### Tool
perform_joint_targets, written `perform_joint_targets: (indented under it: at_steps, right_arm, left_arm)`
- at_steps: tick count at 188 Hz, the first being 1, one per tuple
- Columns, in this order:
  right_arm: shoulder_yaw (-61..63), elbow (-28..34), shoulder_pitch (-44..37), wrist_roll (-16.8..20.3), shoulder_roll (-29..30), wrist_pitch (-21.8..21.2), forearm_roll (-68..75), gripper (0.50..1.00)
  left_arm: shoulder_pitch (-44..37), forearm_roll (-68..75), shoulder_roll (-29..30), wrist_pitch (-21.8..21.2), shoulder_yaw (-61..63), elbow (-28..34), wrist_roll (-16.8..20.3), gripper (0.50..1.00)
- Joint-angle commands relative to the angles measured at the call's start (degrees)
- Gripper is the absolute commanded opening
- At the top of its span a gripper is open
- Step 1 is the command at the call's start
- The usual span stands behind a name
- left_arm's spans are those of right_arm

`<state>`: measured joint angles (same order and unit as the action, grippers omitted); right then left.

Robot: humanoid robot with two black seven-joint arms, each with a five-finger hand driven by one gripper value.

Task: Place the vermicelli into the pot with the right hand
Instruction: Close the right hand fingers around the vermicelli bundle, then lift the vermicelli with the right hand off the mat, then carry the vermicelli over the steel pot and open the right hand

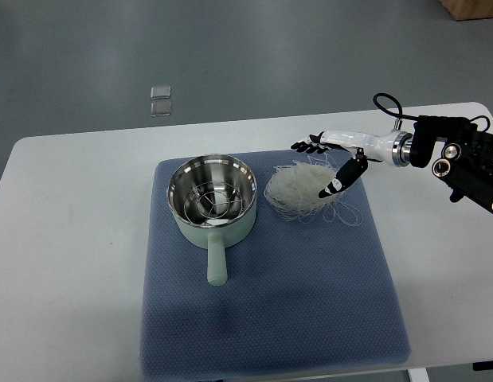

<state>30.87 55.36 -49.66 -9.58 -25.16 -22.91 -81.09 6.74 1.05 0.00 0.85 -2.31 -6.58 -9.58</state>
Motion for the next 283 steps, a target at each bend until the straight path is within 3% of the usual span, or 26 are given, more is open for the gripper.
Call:
perform_joint_targets:
  at_steps: [1, 94, 106, 116, 120, 121, 122, 123, 124, 125, 127, 200, 225, 283]
  right_arm:
    - [-1.34, -0.16, -0.62, 0.26, 0.64, 0.50, -5.13, 0.924]
    - [-3.36, -3.68, -0.44, 1.23, 6.97, 4.54, -13.92, 0.903]
    - [-3.89, -6.05, -0.44, 1.32, 8.99, 4.98, -15.06, 0.840]
    - [-3.89, -6.93, -0.44, 1.58, 9.43, 5.51, -15.85, 0.748]
    - [-3.89, -7.02, -0.35, 1.85, 9.61, 5.60, -16.20, 0.691]
    - [-3.89, -7.02, -0.35, 1.93, 9.61, 5.60, -16.29, 0.642]
    - [-3.89, -7.02, -0.35, 1.93, 9.61, 5.60, -16.29, 0.641]
    - [-3.89, -7.10, -0.35, 2.11, 9.61, 5.60, -16.46, 0.583]
    - [-3.89, -7.10, -0.35, 2.11, 9.61, 5.60, -16.47, 0.582]
    - [-3.89, -7.10, -0.44, 2.28, 9.61, 5.60, -16.47, 0.519]
    - [-3.89, -7.10, -0.44, 2.37, 9.61, 5.60, -16.55, 0.500]
    - [-2.57, -6.58, -6.59, 2.90, 5.74, 5.51, -12.60, 0.500]
    - [-2.57, -5.17, -11.69, 2.90, 3.98, 5.07, -4.95, 0.500]
    - [-2.57, 1.24, -18.81, 2.72, 4.77, -0.29, 3.22, 0.500]
  left_arm:
    - [0.03, 0.00, 0.00, 0.02, 0.12, -0.19, 0.00, 1.000]
    - [0.11, 0.00, 0.00, 0.02, 0.20, -0.71, 0.00, 1.000]
    - [0.11, 0.00, 0.00, 0.02, 0.20, -0.71, 0.00, 1.000]
    - [0.11, 0.00, 0.00, 0.02, 0.20, -0.71, 0.00, 1.000]
    - [0.11, 0.00, 0.00, 0.02, 0.20, -0.71, 0.00, 1.000]
    - [0.11, 0.00, 0.00, 0.02, 0.12, -0.63, 0.00, 1.000]
    - [0.11, 0.00, 0.00, 0.02, 0.12, -0.63, 0.00, 1.000]
    - [0.11, 0.00, 0.00, 0.02, 0.12, -0.63, 0.00, 1.000]
    - [0.11, 0.00, 0.00, 0.02, 0.12, -0.63, 0.00, 1.000]
    - [0.11, 0.00, 0.00, 0.02, 0.03, -0.63, 0.00, 1.000]
    - [0.11, 0.00, 0.00, 0.02, 0.03, -0.63, 0.00, 1.000]
    - [0.11, 0.00, 0.00, 0.02, -0.06, -0.63, 0.00, 1.000]
    - [0.11, 0.00, 0.00, 0.02, -0.15, -0.63, 0.00, 1.000]
    - [0.11, 0.00, 0.00, 0.02, -0.15, -0.63, 0.00, 1.000]
